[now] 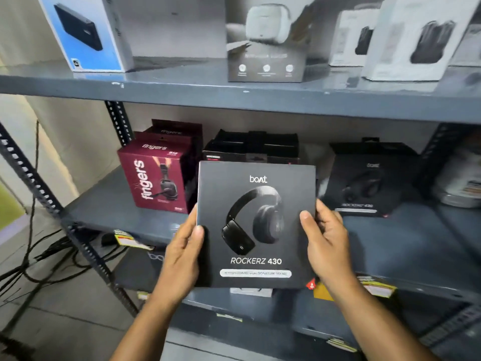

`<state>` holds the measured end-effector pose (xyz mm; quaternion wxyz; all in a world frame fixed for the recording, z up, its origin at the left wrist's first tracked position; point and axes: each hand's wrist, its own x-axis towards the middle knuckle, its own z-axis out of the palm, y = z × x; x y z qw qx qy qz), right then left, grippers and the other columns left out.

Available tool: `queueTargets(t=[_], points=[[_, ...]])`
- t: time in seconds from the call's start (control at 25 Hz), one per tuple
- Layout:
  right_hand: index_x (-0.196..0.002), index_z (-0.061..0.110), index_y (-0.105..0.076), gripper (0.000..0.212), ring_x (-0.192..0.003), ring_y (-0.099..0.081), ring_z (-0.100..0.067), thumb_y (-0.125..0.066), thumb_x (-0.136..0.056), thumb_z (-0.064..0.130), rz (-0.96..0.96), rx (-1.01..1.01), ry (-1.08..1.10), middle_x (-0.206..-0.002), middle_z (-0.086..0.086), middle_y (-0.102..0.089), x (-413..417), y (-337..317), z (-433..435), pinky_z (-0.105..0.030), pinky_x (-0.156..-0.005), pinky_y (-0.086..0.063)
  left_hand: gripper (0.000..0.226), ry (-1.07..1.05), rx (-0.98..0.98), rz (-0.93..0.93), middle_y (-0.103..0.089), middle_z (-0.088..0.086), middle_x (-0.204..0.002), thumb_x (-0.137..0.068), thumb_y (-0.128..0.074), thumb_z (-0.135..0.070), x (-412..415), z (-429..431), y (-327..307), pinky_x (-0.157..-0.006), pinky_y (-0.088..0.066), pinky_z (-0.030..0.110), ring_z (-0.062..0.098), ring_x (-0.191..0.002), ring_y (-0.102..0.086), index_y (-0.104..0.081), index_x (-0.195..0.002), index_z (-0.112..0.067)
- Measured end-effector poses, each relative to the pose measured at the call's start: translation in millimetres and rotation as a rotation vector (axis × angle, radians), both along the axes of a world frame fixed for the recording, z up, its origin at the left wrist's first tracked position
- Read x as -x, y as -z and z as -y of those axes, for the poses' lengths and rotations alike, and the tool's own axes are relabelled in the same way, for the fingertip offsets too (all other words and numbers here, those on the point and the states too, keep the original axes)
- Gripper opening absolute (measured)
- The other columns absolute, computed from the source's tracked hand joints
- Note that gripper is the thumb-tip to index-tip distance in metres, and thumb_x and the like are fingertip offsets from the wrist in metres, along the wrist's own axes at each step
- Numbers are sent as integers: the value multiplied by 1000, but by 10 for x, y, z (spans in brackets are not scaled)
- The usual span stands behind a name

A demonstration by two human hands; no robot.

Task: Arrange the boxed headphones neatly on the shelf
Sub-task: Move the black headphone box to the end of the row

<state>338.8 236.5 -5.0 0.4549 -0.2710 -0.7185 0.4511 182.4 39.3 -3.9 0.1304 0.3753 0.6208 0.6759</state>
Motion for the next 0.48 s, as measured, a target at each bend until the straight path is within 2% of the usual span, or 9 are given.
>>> queueTargets(t=[0.08, 0.16, 0.24, 0.32, 0.44, 0.48], points=[[-118, 47, -62, 37, -103, -56, -1, -48, -83, 45, 11, 20, 83, -105, 0, -61, -275, 99, -152, -19, -93, -40, 46, 114, -19, 5, -56, -30, -136, -98, -44, -19, -246, -312, 61, -107, -36, 11, -8, -130, -47, -40, -142, -33], [-125, 35, -60, 44, -103, -55, -5, -46, -85, 42, 23, 37, 195, -110, -6, -61, -568, 224, -348, -27, -97, -42, 53, 227, -4, 66, -56, -22, -141, -95, -45, -14, -473, -607, 121, -107, -39, 17, -1, -131, -49, -36, -145, -31], [-134, 25, -55, 52, -116, -57, -12, -46, -86, 40, 19, 62, 282, -124, -9, -62, -836, 314, -588, -38, -108, -40, 55, 325, 39, 96, -54, -14, -144, -95, -47, -9, -669, -913, 204, -108, -41, 20, 1, -131, -51, -35, -145, -29], [-137, 22, -51, 53, -127, -55, -24, -46, -87, 39, -13, 85, 308, -133, -7, -62, -1037, 410, -805, -50, -111, -40, 59, 391, 112, 114, -48, -5, -149, -97, -46, 2, -836, -1196, 290, -112, -38, 23, -1, -131, -49, -28, -147, -23], [-132, 21, -54, 49, -123, -60, -26, -51, -88, 44, -160, 184, 273, -130, -5, -65, -1222, 510, -1065, -51, -107, -46, 69, 469, 195, 139, -33, 4, -157, -96, -44, 11, -1017, -1586, 389, -119, -29, 31, 1, -139, -37, -12, -152, -12], [-131, 23, -54, 50, -122, -62, -25, -53, -88, 48, -187, 199, 255, -128, -2, -67, -1261, 535, -1141, -47, -105, -49, 72, 488, 205, 136, -30, 3, -159, -95, -45, 12, -1045, -1695, 415, -119, -28, 27, -5, -139, -35, -9, -153, -12]])
